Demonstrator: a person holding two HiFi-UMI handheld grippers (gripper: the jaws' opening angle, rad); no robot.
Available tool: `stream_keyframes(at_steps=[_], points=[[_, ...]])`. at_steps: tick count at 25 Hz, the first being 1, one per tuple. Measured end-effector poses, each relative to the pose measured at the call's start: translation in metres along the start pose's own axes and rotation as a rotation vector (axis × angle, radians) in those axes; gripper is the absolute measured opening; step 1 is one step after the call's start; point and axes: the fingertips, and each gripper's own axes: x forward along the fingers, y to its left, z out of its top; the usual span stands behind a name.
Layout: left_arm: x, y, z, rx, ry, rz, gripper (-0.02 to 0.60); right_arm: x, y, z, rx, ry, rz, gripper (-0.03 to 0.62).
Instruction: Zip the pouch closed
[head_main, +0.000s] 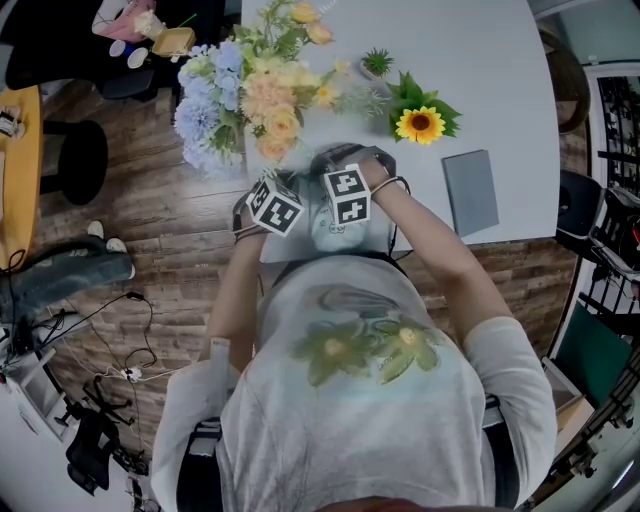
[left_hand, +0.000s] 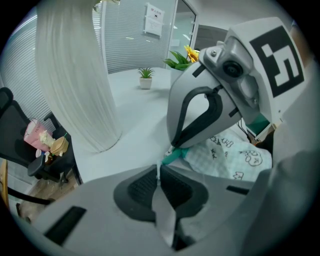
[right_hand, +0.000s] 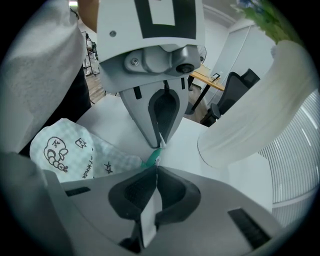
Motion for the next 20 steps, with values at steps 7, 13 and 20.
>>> stream_keyframes(at_steps=[7,13,20], points=[[0.0,0.0,0.0,0.0,0.0,0.001,0.028,0.0,0.0,0.0,-0.077,0.056,-0.043,0.018],[0.001,0.001,0.0,-0.009,0.0,-0.005,0.028,-0.002,-0.001,-0.009,-0.024,0.079,-0.06,0.018],[0.002,0.001,-0.002,-0.015,-0.001,-0.01,0.028,-0.004,0.0,-0.011,0.019,0.073,-0.073,0.018]])
